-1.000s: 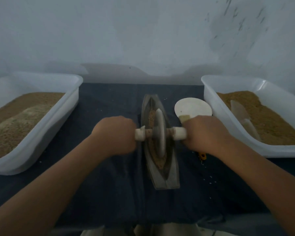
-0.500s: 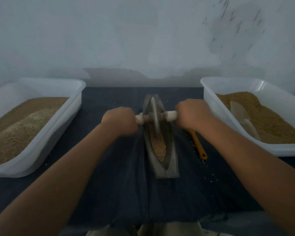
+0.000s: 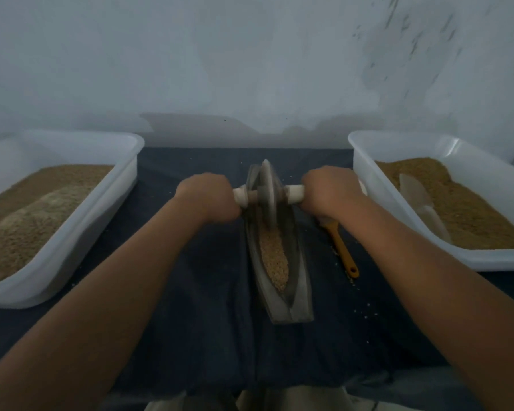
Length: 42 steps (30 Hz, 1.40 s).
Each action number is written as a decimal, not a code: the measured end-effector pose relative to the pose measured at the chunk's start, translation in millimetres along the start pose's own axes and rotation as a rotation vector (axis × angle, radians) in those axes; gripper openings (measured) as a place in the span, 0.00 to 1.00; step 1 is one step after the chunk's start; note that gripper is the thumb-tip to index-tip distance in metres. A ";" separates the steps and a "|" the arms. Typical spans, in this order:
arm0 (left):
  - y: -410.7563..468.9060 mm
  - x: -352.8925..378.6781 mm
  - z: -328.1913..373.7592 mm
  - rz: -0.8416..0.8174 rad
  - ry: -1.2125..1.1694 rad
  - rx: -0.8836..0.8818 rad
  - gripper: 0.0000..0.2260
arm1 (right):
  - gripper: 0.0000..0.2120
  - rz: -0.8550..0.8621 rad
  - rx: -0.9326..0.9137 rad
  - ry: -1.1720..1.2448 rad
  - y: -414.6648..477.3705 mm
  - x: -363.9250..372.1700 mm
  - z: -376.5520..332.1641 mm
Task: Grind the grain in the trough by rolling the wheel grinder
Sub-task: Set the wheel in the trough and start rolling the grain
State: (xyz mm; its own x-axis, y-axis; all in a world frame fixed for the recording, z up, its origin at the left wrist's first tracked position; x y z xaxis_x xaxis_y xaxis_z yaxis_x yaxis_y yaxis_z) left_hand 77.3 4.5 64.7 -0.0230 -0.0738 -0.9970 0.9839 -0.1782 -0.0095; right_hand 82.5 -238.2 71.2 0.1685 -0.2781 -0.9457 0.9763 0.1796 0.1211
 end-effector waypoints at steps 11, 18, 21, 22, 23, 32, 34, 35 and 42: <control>-61.9 19.6 1.6 -0.116 0.073 0.178 0.09 | 0.10 -0.390 -0.177 0.215 -77.6 3.9 17.8; -1.2 3.3 4.4 0.120 0.047 -0.018 0.12 | 0.13 0.001 0.006 0.054 4.8 6.7 -1.1; -11.9 6.9 3.3 0.023 0.013 -0.004 0.10 | 0.13 -0.013 -0.015 0.059 -2.1 7.4 0.7; -21.1 8.4 2.0 -0.021 0.008 0.026 0.10 | 0.12 -0.064 -0.040 0.082 -11.6 6.5 2.9; -32.2 10.1 0.2 -0.062 0.006 0.063 0.10 | 0.11 -0.155 -0.081 0.118 -23.9 5.5 5.3; -31.7 1.2 7.3 0.019 0.092 0.062 0.11 | 0.11 -0.159 -0.056 0.155 -38.8 8.7 2.6; -12.8 -4.7 6.4 0.054 0.062 -0.008 0.11 | 0.11 -0.002 0.019 0.118 -13.5 5.8 -4.0; -7.1 -4.6 6.2 0.072 0.046 -0.032 0.11 | 0.12 0.016 0.045 0.111 -3.1 4.3 -6.5; -47.6 14.6 -2.3 -0.045 0.023 0.072 0.11 | 0.13 -0.175 -0.070 0.112 -50.7 0.0 -1.8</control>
State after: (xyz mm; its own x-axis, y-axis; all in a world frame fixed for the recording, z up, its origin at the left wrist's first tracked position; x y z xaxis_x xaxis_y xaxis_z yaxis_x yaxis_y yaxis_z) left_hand 30.5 14.1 50.5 -0.0623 -0.0421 -0.9972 0.9668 -0.2506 -0.0498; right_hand 32.8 -245.6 64.5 -0.0223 -0.2053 -0.9785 0.9768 0.2042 -0.0651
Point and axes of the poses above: each hand's wrist, its own y-axis towards the middle knuckle, its own x-axis out of the palm, z = x × y, the point moved 1 cm from there along y, towards the middle knuckle, and after that the axes turned 4 degrees about -y, right-handed, at the moved point
